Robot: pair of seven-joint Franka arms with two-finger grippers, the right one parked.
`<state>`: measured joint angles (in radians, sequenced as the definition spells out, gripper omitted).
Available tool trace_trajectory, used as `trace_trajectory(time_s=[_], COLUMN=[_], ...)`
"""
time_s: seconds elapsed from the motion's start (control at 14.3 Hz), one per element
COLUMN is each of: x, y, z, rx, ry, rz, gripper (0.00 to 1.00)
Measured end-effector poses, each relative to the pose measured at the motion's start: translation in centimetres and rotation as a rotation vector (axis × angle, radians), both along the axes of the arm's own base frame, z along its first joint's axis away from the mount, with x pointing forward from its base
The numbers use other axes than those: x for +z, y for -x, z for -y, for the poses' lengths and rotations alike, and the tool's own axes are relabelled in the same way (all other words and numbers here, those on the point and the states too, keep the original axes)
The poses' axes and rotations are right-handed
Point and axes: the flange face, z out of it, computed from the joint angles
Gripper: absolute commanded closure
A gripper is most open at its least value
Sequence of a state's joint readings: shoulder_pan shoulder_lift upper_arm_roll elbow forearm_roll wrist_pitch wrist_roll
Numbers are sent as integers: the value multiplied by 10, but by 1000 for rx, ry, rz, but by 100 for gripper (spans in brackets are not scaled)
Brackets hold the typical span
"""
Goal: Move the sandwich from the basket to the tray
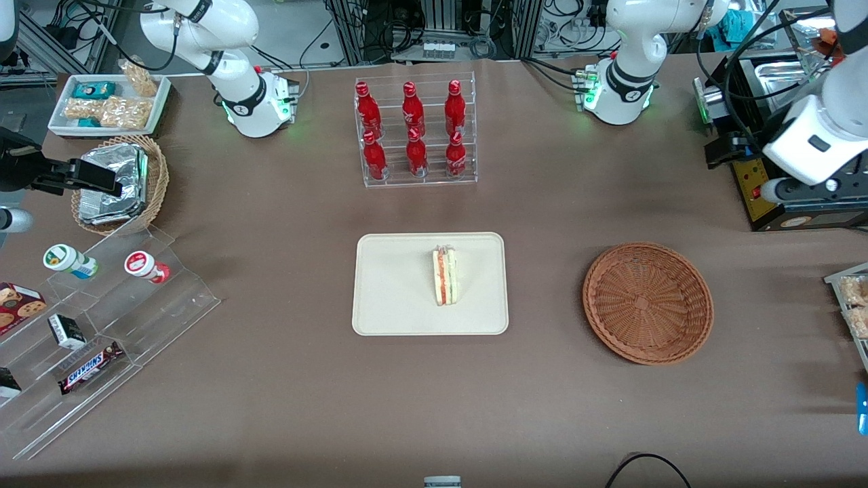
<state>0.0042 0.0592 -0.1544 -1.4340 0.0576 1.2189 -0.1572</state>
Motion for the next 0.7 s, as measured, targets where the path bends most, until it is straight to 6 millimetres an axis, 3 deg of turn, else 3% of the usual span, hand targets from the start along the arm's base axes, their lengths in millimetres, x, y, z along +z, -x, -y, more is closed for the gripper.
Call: trace_trajectory(time_s=[0.21, 0.7], x=[2, 18], y=[1, 6], z=[4, -20], rx=[61, 131], ry=[-19, 30], rz=[7, 33], gripper=[0, 0])
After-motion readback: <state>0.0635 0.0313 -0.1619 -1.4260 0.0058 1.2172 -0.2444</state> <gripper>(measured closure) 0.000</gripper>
